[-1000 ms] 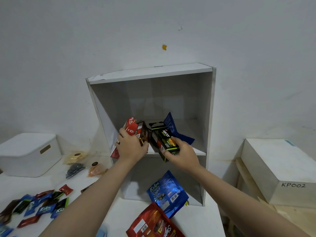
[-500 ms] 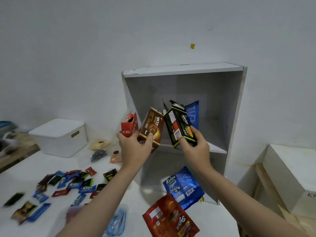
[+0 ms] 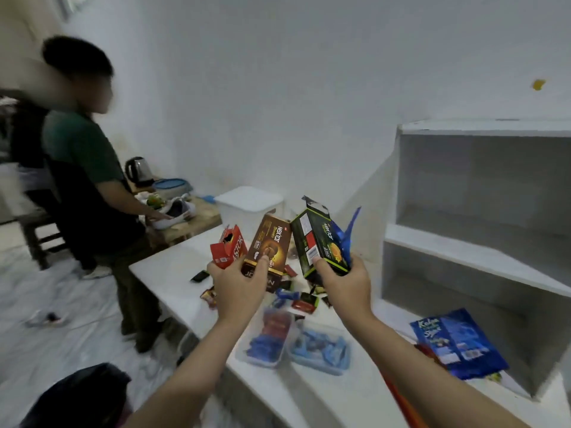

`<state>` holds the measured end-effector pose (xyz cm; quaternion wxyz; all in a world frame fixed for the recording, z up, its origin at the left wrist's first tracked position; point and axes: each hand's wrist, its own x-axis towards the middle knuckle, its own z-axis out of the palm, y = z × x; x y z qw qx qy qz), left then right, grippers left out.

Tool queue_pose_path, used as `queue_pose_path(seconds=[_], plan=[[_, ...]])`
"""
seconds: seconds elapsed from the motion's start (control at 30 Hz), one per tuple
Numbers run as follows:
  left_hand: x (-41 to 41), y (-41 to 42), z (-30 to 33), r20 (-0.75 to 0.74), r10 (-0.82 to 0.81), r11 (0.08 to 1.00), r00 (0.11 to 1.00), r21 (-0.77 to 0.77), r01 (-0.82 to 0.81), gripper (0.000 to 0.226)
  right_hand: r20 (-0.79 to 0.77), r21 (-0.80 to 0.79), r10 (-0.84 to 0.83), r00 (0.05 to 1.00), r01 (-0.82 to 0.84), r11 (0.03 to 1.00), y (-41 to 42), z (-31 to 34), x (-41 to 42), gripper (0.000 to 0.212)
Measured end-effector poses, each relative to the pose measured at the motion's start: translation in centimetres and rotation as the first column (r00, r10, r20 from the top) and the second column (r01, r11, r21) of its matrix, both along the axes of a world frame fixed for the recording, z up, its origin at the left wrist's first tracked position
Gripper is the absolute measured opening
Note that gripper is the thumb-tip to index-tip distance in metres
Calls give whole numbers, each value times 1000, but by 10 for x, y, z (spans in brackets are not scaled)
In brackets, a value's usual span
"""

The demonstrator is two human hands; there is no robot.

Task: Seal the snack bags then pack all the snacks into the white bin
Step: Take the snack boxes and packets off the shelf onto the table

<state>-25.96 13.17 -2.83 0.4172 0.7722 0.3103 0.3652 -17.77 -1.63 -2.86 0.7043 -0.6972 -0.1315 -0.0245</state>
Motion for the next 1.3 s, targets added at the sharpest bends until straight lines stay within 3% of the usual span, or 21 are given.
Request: queue_pose_path(seconds=[0.3, 0.53, 0.8, 1.1, 1.2, 1.3], plan=[[-167, 132, -43, -127, 316, 938, 940, -107, -329, 36, -255, 4, 324, 911, -334, 943, 165, -35, -112, 37], [-243, 208, -85, -235, 532, 803, 813, -163, -573, 42, -432, -27, 458, 777, -519, 855, 271, -69, -168, 34], [-262, 303, -135, -388, 593, 689, 706, -208, -694, 47, -543, -101, 510, 667, -655, 749, 400, -120, -175, 36], [-242, 425, -182, -522, 576, 571, 629, -294, -767, 48, -640, -251, 480, 600, -753, 608, 551, -183, -145, 71], [-238, 452, -202, -559, 568, 516, 604, -330, -790, 51, -705, -223, 458, 542, -782, 582, 587, -201, -140, 70], [-234, 478, -224, -608, 537, 476, 584, -354, -806, 54, -747, -200, 420, 515, -777, 596, 615, -221, -138, 52]])
